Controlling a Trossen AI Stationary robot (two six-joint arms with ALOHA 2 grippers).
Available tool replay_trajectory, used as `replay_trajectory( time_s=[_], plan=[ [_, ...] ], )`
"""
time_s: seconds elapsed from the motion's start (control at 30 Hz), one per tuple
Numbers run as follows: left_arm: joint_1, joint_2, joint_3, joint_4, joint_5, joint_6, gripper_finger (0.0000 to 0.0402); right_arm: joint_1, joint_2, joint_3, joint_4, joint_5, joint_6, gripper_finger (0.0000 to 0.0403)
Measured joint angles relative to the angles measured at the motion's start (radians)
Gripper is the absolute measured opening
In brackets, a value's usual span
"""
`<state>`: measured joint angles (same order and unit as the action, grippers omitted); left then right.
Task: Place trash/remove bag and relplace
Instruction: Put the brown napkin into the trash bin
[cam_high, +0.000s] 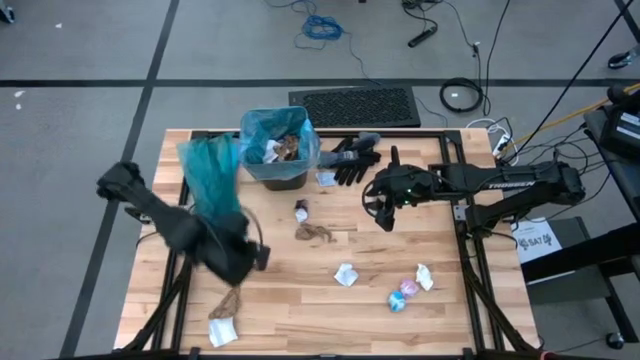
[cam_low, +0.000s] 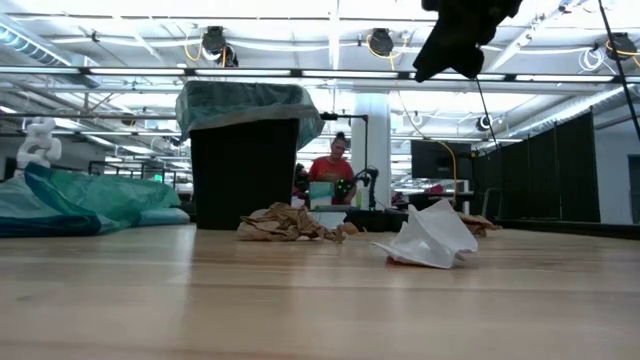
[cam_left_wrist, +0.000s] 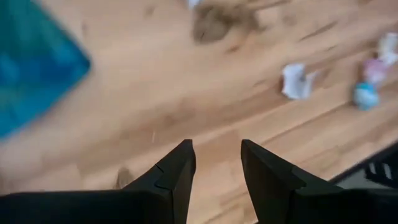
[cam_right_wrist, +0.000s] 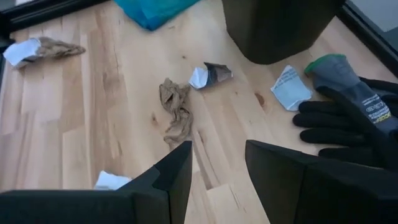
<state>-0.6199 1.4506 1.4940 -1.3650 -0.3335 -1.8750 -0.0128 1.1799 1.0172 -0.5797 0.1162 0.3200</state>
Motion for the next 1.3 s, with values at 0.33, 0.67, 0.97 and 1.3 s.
replay_trajectory(
  time_s=[0.33, 0.67, 0.97, 1.3],
  plan=[
    [-0.151, 0.223, 0.0, 0.005, 0.1, -0.331, 0.0134, 0.002, 0.001, 0.0, -0.001, -0.071, -0.052, 0.0141],
    [-0.201, 0.365, 0.0, 0.058, 0.231, -0.338, 0.0134, 0.002, 0.001, 0.0, -0.004, -0.126, -0.071, 0.0141],
    [-0.271, 0.41, -0.047, 0.048, 0.267, -0.338, 0.0134, 0.002, 0.001, 0.0, -0.005, -0.126, -0.021, 0.0141],
    [-0.307, 0.41, -0.305, 0.388, 0.286, -0.319, 0.0134, 0.002, 0.001, 0.0, 0.027, -0.125, 0.131, 0.0141]
  ],
)
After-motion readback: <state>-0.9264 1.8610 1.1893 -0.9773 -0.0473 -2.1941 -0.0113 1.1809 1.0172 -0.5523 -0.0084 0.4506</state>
